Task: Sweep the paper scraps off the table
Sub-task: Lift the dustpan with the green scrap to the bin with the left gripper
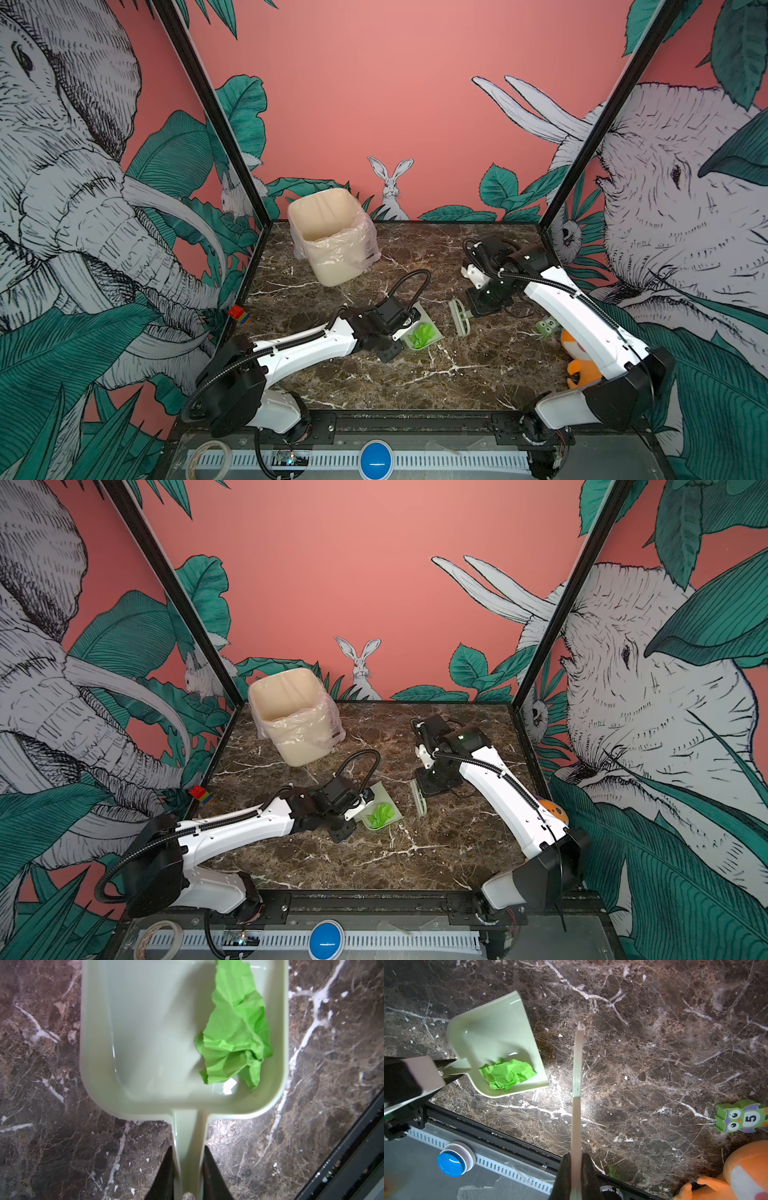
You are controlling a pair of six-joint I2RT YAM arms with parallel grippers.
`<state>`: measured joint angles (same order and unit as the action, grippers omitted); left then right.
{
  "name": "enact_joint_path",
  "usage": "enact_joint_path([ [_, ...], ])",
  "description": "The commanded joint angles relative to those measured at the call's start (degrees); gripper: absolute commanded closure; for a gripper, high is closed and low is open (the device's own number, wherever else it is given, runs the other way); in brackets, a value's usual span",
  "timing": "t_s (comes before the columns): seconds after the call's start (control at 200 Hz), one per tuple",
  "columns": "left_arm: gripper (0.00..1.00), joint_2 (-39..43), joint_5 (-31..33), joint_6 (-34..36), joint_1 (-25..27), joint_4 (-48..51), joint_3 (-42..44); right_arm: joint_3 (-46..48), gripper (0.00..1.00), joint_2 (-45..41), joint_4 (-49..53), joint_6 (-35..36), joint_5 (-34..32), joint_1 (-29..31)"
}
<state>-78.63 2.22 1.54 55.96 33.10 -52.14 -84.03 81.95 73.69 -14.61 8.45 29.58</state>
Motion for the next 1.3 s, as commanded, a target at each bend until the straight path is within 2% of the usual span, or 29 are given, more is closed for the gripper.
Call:
enact_joint_path([
  [0.0,0.80,3.98,0.56,-1.16,0.03,1.90,-1.83,1.58,1.00,-2.25,-2.31,-0.66,2.45,-1.28],
  [0.315,0.79,11.04,-1.00,-3.64,-3.74,8.60,-9.64,4.00,1.00,-3.97,-4.69,-0.86,4.57,-3.37],
  [0.565,0.79,13.15,-2.17,-4.46,-10.39,20.57,-21.69,5.28,1.00,-4.65,-5.88,-1.12,5.54,-3.55],
  [0.77,0.79,12.24,-0.04,-3.06,-15.44,30.48,-33.18,5.81,1.00,-4.52,-6.37,-1.02,6.29,-3.68],
  [1.025,0.78,9.11,-2.37,-0.33,-30.38,35.69,-44.60,5.53,1.00,-4.47,-6.75,-0.61,7.25,-3.74],
  [1.291,0.78,5.10,-7.87,1.35,-46.83,32.79,-48.57,6.68,1.00,-5.61,-7.27,-0.24,7.81,-3.74],
])
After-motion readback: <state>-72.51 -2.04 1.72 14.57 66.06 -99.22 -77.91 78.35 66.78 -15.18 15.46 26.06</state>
